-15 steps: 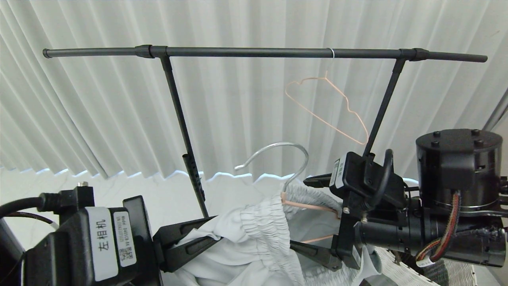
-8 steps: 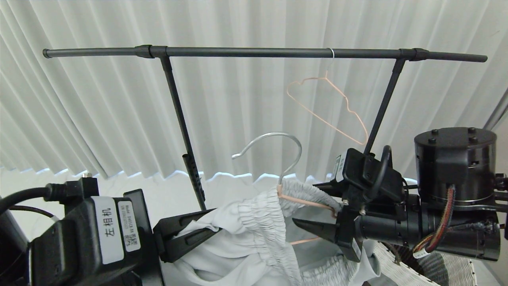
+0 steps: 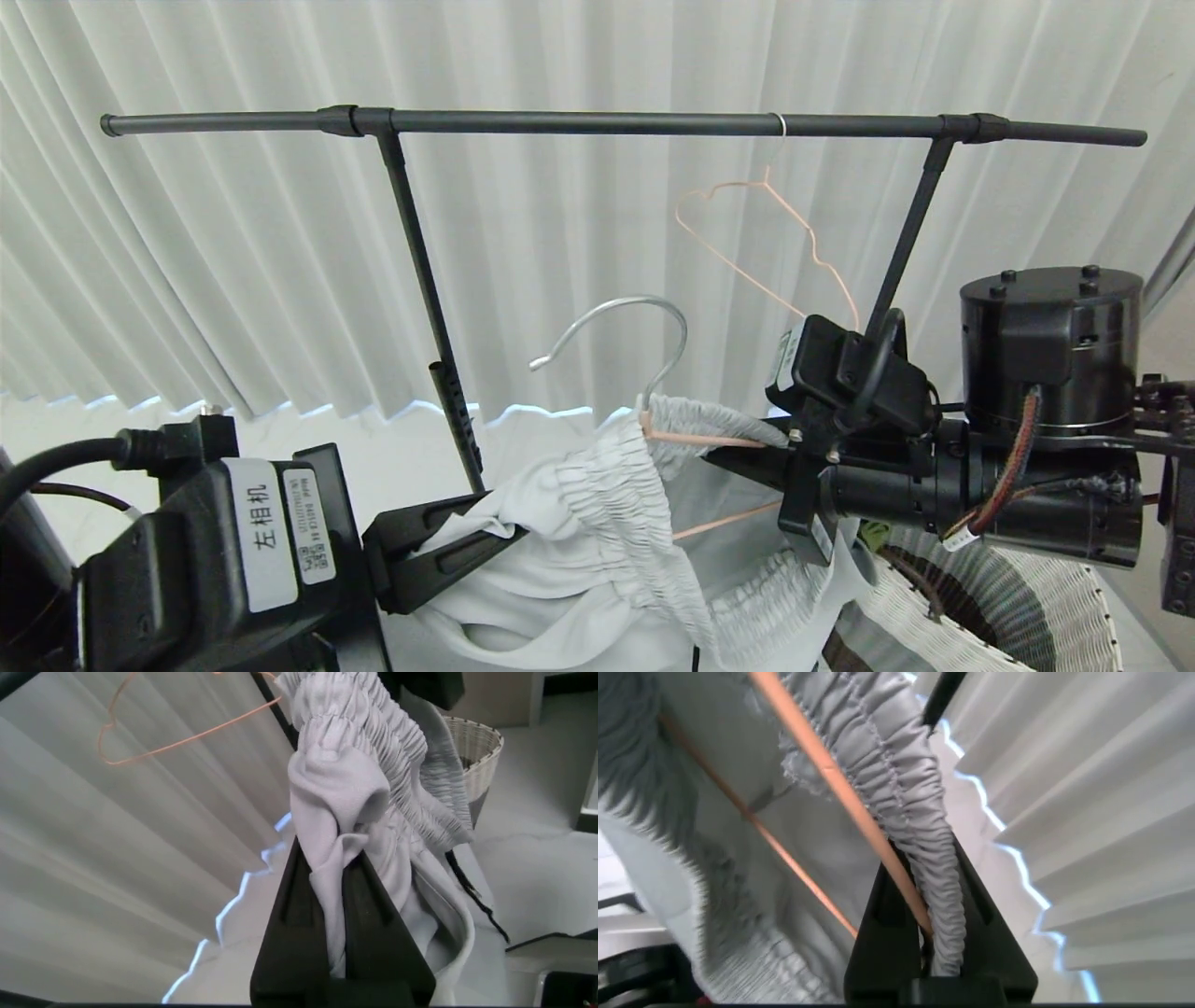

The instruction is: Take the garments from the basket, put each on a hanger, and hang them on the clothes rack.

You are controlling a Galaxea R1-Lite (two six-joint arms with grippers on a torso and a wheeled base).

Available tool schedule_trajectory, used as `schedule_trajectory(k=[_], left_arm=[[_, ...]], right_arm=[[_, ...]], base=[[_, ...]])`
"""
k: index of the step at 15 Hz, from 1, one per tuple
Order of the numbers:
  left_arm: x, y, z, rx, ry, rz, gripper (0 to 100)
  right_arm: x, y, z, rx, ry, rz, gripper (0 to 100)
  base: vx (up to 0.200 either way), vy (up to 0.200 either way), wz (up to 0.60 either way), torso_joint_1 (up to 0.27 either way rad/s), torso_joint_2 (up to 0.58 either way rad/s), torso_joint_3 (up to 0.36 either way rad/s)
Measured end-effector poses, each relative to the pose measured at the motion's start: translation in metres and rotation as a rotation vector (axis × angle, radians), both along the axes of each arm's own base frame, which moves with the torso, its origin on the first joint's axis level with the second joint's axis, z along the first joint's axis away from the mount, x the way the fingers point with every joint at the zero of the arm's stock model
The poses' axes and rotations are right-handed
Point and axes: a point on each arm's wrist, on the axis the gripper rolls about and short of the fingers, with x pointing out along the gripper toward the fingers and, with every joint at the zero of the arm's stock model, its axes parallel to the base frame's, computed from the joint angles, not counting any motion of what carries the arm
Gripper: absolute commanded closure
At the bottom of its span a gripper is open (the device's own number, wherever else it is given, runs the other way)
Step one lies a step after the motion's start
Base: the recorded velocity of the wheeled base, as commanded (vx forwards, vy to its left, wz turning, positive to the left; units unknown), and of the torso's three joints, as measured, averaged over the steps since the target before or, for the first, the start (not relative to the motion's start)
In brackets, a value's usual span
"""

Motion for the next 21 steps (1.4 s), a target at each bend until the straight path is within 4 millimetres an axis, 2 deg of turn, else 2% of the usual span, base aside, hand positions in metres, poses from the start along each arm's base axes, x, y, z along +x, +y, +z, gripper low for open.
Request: schedule_trajectory(k=[1,6,11,13,17,21], left_arm=[[0.0,0.0,0.0,0.002,0.001,0.001,0],[0.008,0.007,-0.002,0.002,0.014,0.067,0],[0.014,0.022,-0.004,-0.012,0.036,0.159,0],[0.016,0.033,-0.015,0.007,0.066,0.226,0],[0.014,0.059,-0.05,0.076,0.178,0.368,0],[0.019,0.075,-0.064,0.094,0.247,0.48,0]], right_arm=[[0.001,0.0,0.001,0.0,-0.006,-0.003,100],[0.003,-0.003,0.011,0.01,-0.057,-0.011,100],[0.015,-0.019,0.017,0.006,-0.102,-0.072,100],[0.019,-0.025,0.022,0.019,-0.136,-0.093,100],[0.019,-0.033,0.029,0.041,-0.164,-0.118,100],[0.016,-0.037,0.034,0.055,-0.177,-0.116,100]], base=[[0.0,0.0,0.0,0.0,0.0,0.0],[0.0,0.0,0.0,0.0,0.0,0.0],[0.0,0.0,0.0,0.0,0.0,0.0],[0.0,0.0,0.0,0.0,0.0,0.0],[0.0,0.0,0.0,0.0,0.0,0.0],[0.0,0.0,0.0,0.0,0.0,0.0]])
